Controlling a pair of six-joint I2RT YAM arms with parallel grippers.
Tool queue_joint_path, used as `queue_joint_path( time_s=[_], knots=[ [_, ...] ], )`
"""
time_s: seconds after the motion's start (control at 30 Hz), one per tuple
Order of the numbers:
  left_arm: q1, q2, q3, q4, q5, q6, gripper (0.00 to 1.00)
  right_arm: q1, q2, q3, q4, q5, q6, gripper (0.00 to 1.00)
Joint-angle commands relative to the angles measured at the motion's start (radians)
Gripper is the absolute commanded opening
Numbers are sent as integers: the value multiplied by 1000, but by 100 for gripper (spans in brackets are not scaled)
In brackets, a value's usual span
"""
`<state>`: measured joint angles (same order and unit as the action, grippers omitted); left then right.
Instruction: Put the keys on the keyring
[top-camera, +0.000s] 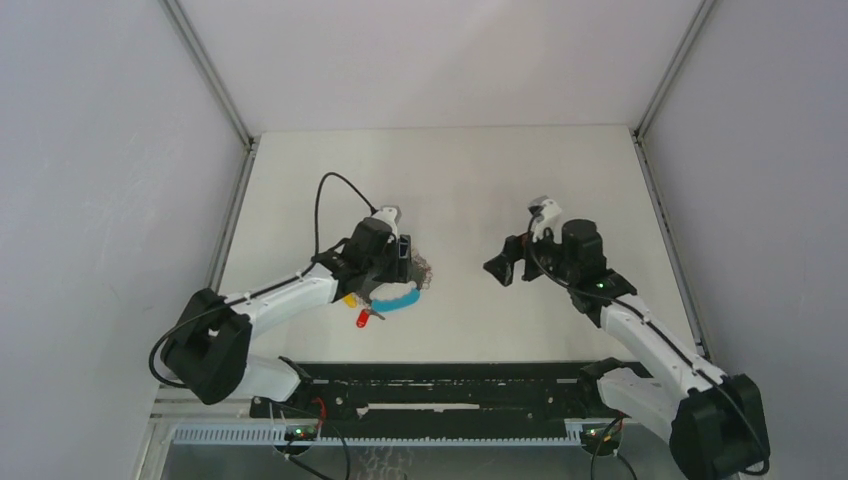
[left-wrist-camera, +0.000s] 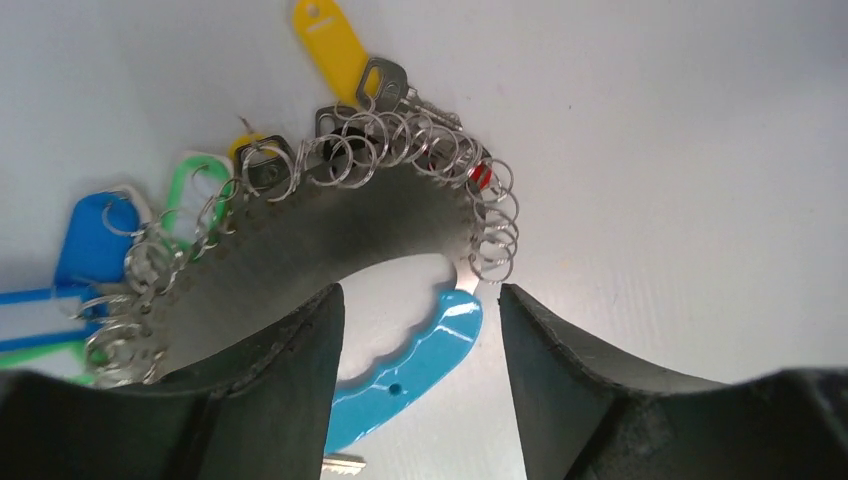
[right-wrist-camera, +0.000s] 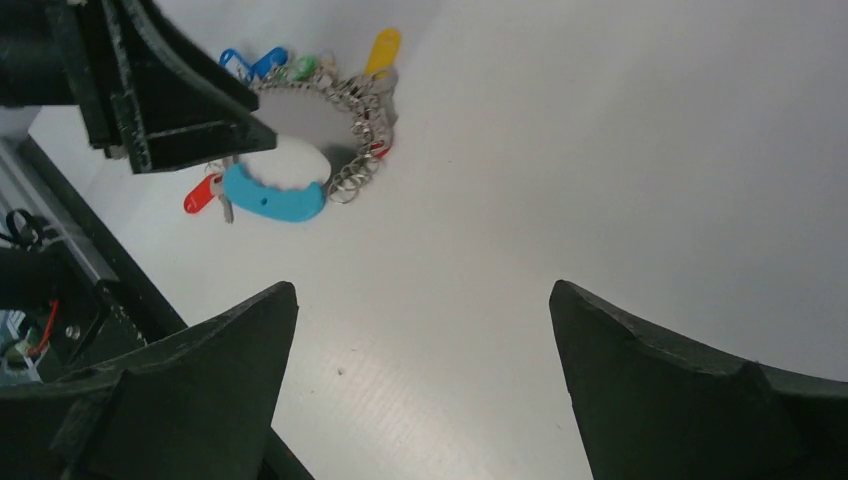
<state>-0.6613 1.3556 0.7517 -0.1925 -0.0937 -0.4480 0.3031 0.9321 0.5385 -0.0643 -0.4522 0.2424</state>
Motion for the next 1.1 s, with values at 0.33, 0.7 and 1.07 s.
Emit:
queue_joint_path(
  time_s=[0.33, 0.7, 1.07],
  knots=[
    [90, 106, -60, 180, 162, -115, 58, 326, 407, 166, 168, 7, -345, 58],
    [147, 185, -68, 218, 232, -123, 53, 514, 656, 342, 129, 151, -592, 40],
    [155, 232, -59, 210, 258, -105, 51, 630, 827, 445, 45, 375, -715, 29]
  ],
)
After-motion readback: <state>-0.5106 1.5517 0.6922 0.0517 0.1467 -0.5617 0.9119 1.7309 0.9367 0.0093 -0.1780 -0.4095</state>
